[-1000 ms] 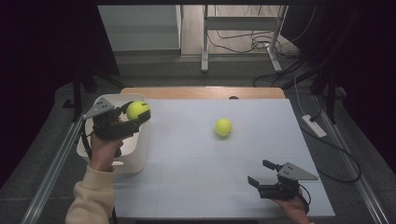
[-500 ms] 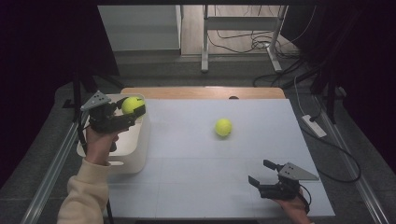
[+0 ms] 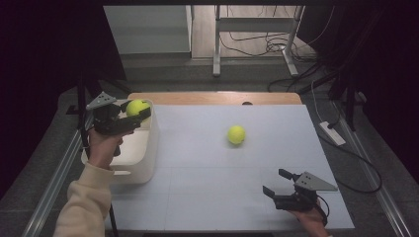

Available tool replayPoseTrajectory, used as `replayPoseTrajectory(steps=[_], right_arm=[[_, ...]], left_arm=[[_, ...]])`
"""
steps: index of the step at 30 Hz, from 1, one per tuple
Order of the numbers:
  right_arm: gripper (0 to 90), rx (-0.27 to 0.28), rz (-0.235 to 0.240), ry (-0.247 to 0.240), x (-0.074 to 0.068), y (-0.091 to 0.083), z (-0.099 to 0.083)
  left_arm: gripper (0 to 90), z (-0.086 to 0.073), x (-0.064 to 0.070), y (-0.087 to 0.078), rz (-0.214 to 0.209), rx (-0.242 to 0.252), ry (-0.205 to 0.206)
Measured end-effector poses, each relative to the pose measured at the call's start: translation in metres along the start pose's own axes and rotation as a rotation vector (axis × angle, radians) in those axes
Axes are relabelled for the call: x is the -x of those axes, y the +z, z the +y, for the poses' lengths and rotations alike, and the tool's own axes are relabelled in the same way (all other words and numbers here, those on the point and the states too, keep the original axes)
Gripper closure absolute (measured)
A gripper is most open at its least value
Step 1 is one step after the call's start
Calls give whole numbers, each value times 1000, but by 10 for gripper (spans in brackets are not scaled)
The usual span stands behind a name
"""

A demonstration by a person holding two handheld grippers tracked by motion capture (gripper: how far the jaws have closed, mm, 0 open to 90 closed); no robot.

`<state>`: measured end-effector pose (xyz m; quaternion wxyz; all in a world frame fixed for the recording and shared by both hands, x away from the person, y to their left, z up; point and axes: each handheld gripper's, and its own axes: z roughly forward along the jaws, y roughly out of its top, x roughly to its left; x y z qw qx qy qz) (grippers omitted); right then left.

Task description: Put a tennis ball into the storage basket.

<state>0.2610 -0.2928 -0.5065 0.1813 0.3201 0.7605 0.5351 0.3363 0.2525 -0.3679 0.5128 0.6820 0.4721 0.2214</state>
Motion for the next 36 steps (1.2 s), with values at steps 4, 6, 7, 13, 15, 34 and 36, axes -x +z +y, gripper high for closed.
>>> replayPoseTrajectory(steps=[4,6,7,13,15,34,36], right_arm=[[111,0,1,-2,0,0,0],[111,1,1,-1,0,0,0],[111,1,1,-1,0,0,0],[111,-1,-1,-2,-1,1,0],[111,-2,-1,-2,-1,1,0],[112,-8,-6,-5,0,2,0],[112,-8,-5,-5,-1,1,0]], left_arm=[[270,3,-5,2,5,-9,-5],[270,4,-6,2,7,-10,-8],[270,5,-7,2,12,-11,-9],[270,8,-11,3,39,-29,0],[270,10,-13,4,48,-34,5],[270,16,-46,13,159,-89,-25],[269,16,-48,14,171,-93,-26]])
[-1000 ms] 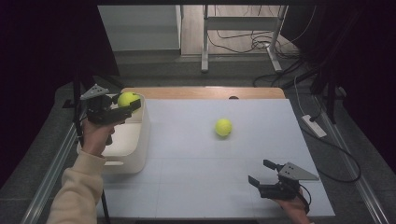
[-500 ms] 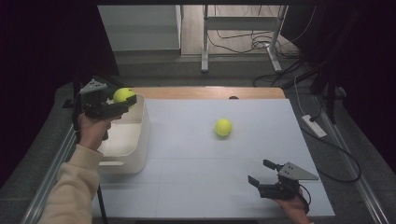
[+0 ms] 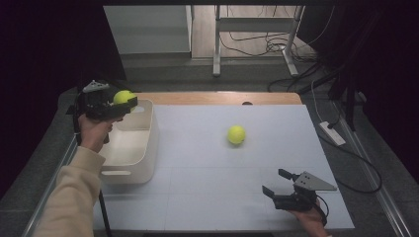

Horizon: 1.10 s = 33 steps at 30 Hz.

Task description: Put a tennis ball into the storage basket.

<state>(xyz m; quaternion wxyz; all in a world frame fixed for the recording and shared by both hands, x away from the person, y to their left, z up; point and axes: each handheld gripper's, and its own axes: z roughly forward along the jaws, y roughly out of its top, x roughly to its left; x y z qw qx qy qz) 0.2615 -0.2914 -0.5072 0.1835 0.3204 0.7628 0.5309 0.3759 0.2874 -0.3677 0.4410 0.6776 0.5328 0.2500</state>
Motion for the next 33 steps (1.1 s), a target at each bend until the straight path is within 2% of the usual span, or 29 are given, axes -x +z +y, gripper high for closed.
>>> replayPoseTrajectory(steps=[12,17,26,33], right_arm=[[112,3,-4,4,0,1,0],[112,2,-3,3,1,0,0],[113,2,-6,4,1,0,0],[113,-1,-4,5,1,0,-1]], left_arm=[[270,2,-18,11,39,-43,-42],[269,3,-20,16,55,-62,-36],[269,2,-30,27,85,-100,-66],[269,2,-35,30,93,-121,-71]])
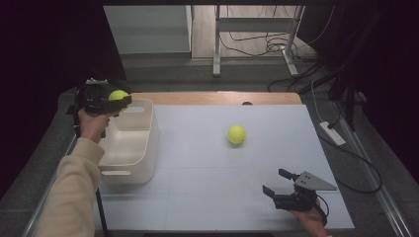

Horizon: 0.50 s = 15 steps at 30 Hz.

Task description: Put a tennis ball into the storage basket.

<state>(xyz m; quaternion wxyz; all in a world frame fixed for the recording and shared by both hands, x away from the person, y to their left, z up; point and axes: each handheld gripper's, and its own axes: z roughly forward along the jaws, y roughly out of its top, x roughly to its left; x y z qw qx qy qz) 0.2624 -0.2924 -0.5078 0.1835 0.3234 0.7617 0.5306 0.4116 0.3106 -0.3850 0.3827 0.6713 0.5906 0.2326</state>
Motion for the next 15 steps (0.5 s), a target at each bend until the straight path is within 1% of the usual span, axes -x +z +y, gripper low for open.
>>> replayPoseTrajectory(steps=[5,8,13,15], right_arm=[[113,-1,1,-1,0,0,0],[113,-2,2,0,0,1,0],[113,-4,4,0,-1,0,0],[113,-3,4,1,0,0,0]], left_arm=[[268,-1,-1,2,-15,-18,0],[268,-1,0,4,-16,-32,4],[268,-2,-2,8,-5,-59,6],[268,-3,-3,11,4,-77,7]])
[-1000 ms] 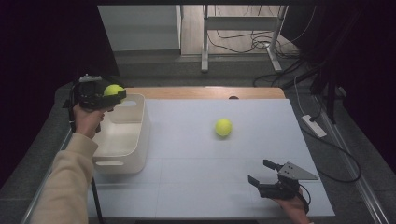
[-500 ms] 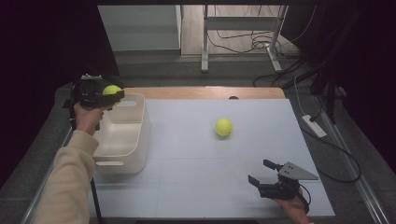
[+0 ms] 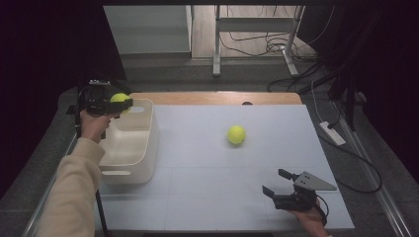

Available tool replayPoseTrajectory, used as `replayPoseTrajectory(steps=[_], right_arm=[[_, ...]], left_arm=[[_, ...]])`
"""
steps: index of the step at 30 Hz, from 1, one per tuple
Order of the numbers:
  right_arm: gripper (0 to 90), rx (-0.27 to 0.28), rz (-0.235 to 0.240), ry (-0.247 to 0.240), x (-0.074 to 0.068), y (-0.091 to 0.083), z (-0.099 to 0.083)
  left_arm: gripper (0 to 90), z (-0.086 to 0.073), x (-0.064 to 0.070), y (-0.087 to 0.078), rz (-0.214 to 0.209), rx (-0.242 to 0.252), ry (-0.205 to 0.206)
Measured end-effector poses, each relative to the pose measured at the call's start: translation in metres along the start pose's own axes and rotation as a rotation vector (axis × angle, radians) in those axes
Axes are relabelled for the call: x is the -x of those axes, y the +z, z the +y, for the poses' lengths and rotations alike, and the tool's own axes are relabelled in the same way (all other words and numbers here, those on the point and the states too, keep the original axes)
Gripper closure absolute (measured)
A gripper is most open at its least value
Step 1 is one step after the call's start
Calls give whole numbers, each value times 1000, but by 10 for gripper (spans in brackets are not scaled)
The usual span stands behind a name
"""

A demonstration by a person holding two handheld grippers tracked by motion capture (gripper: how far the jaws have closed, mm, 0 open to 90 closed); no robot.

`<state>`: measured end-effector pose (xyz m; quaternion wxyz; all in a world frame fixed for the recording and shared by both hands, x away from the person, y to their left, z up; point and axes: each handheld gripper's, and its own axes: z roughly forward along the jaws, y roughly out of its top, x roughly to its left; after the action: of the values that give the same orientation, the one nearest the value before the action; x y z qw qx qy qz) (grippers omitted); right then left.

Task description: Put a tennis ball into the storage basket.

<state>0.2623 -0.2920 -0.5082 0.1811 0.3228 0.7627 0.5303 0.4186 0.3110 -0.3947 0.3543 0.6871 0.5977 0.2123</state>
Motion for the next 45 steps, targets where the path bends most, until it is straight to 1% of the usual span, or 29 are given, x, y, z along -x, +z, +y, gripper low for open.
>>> replayPoseTrajectory(steps=[2,6,8,20,23,26,27,29,31,33,35,40,42,43,45], right_arm=[[113,-2,-1,-1,0,0,0],[113,-1,-2,0,0,0,0],[113,-2,-1,-1,0,0,0],[113,0,-3,2,0,-1,0],[113,-1,-2,-2,0,-1,0],[113,0,-2,-2,0,0,0],[113,-1,-2,-2,0,0,0],[113,-1,-2,-1,0,0,0],[113,-1,-3,0,0,-1,0],[113,-1,-3,0,0,-1,0],[113,0,-3,-1,0,-1,0],[112,3,-4,1,0,-1,1],[113,8,-3,6,0,-1,1],[113,8,-3,6,0,-1,1],[113,11,-2,11,0,-1,2]], left_arm=[[268,-1,0,2,-2,-9,-1],[267,-4,2,6,15,-42,24],[267,-5,2,7,18,-49,25],[264,-4,1,6,27,-40,17],[263,-4,1,5,35,-35,13],[262,-4,0,4,34,-33,14],[259,-4,0,4,32,-32,7],[236,-4,-1,3,26,-18,1],[169,-3,-1,0,27,7,-8],[130,-3,0,-3,11,32,-18],[109,-2,1,-6,-6,45,-22],[89,-3,3,-11,-68,71,-38],[84,-4,5,-15,-90,82,-37],[84,-4,5,-15,-90,82,-37],[84,-4,7,-20,-115,98,-31]])
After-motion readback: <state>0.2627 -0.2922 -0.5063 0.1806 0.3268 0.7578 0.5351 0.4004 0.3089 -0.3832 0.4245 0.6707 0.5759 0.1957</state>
